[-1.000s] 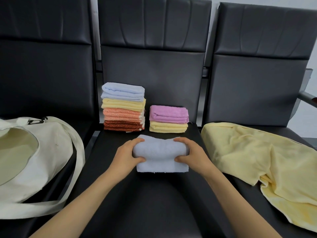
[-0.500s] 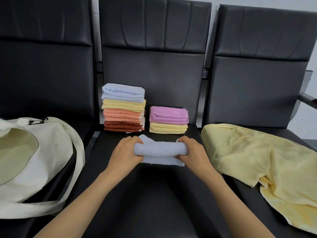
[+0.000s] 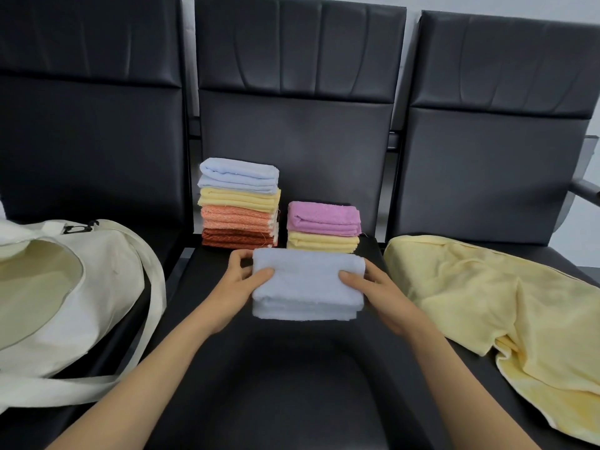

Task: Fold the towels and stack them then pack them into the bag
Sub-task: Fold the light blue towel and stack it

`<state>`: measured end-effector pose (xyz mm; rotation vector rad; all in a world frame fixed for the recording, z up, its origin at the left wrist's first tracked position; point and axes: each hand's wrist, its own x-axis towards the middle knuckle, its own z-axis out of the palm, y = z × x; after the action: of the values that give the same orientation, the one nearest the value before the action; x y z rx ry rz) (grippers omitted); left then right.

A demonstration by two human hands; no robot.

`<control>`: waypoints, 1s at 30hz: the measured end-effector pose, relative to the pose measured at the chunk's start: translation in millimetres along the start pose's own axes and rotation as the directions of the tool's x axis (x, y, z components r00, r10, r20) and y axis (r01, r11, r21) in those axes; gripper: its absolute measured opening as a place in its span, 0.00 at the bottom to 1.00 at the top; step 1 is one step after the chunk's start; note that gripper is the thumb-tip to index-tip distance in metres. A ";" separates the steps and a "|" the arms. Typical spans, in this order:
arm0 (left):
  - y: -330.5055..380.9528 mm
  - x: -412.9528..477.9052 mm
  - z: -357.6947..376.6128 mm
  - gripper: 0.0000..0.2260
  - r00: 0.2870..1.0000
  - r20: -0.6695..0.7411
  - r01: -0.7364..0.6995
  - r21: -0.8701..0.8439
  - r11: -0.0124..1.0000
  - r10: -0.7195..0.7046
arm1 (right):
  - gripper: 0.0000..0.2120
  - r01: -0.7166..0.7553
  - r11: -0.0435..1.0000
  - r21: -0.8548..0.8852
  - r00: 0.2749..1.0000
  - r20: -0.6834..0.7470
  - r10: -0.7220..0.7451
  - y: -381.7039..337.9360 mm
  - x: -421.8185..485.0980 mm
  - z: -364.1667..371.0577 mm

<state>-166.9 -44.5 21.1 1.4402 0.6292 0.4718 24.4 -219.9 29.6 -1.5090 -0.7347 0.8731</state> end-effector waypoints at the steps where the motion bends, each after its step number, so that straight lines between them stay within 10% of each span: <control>1: -2.6 0.5 0.9 0.16 1.000 -0.007 0.011 -0.013 1.000 -0.011 | 0.16 -0.040 0.999 -0.012 0.999 -0.030 0.039 3.5 2.3 0.4; 8: -16.0 3.9 7.3 0.06 0.995 0.076 0.064 0.063 0.996 -0.069 | 0.24 -0.264 0.962 0.066 0.963 -0.032 0.267 16.7 9.5 -3.6; 15: -13.9 12.8 9.3 0.10 0.986 0.121 0.122 -0.081 0.989 -0.112 | 0.08 -0.042 0.998 0.056 0.997 0.064 0.039 22.2 20.8 -18.6; 30: 65.7 205.3 57.4 0.23 0.981 -0.087 -0.158 0.177 0.972 0.175 | 0.23 0.078 0.989 -0.124 0.969 -0.222 -0.104 -49.5 179.8 -67.9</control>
<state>30.2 50.6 64.3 1.6464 0.6449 0.6397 177.6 -97.5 60.3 -1.6325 -0.6873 0.5846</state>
